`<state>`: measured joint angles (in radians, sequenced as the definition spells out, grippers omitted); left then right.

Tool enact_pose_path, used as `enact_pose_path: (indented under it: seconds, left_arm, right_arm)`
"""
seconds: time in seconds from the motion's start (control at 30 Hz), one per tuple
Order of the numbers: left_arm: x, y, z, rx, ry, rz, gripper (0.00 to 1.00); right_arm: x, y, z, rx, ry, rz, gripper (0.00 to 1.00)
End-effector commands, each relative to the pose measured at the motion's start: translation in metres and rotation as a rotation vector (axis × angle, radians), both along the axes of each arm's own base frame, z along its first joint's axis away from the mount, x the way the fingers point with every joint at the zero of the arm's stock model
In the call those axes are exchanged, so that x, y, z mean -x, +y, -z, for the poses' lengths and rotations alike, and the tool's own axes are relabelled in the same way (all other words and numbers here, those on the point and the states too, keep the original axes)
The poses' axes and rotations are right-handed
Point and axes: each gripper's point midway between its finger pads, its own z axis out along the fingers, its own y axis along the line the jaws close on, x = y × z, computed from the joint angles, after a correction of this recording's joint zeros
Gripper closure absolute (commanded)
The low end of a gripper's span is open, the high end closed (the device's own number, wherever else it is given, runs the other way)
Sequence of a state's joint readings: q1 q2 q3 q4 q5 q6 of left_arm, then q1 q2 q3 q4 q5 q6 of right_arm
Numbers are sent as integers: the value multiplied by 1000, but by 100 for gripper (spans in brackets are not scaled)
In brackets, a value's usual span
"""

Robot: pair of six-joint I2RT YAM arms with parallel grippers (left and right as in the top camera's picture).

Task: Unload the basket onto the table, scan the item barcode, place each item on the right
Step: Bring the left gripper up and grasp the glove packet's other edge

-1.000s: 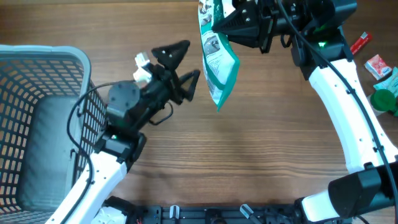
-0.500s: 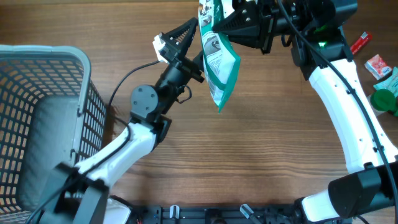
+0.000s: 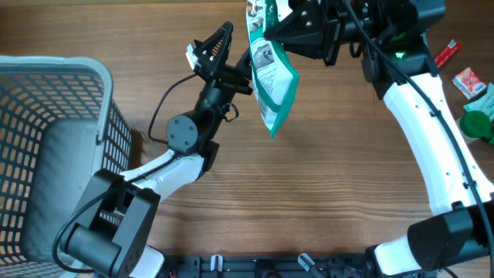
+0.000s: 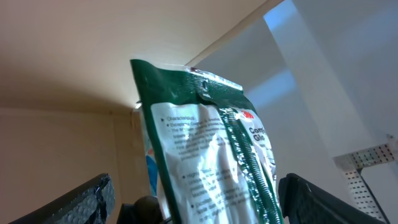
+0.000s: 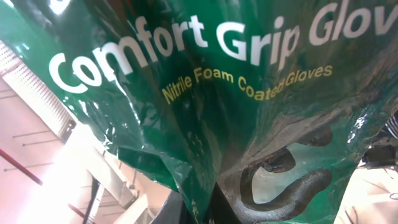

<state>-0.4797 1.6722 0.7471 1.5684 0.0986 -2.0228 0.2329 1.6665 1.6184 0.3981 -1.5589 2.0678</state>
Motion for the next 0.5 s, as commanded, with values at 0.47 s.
enact_pose_path:
  seconds: [0.47]
  left_arm:
    - [19, -18, -52, 11, -166, 22, 51]
  right_arm:
    - [13, -1, -5, 2, -62, -50, 96]
